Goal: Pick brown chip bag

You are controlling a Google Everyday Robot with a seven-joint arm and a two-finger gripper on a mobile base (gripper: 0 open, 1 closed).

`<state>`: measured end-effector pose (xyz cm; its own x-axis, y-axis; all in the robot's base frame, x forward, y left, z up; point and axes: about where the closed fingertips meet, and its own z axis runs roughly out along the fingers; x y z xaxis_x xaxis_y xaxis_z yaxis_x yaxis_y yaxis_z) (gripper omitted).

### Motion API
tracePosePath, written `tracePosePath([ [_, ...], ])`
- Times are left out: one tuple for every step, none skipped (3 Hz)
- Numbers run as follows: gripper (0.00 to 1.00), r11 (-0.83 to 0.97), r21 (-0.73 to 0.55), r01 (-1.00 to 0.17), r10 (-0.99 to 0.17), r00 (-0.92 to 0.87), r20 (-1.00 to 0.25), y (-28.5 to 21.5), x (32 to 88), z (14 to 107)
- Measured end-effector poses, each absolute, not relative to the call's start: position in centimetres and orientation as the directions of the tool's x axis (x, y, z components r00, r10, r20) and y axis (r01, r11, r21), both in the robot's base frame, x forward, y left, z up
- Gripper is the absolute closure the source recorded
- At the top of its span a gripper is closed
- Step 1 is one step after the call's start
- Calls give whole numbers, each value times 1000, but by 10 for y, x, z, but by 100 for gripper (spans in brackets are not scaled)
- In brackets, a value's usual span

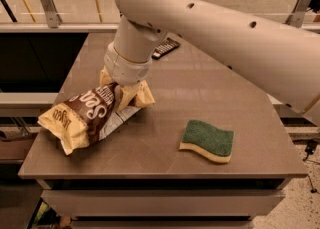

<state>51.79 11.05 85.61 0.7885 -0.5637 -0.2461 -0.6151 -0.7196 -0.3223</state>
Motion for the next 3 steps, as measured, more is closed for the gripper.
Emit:
tracePosePath([
  [100,-718,-330,-613,-559,790,-251,108,518,862],
  [100,-716,-379,-586,-537,810,-238,100,516,878],
  [100,-715,-446,-539,-521,835,-174,89,511,912],
])
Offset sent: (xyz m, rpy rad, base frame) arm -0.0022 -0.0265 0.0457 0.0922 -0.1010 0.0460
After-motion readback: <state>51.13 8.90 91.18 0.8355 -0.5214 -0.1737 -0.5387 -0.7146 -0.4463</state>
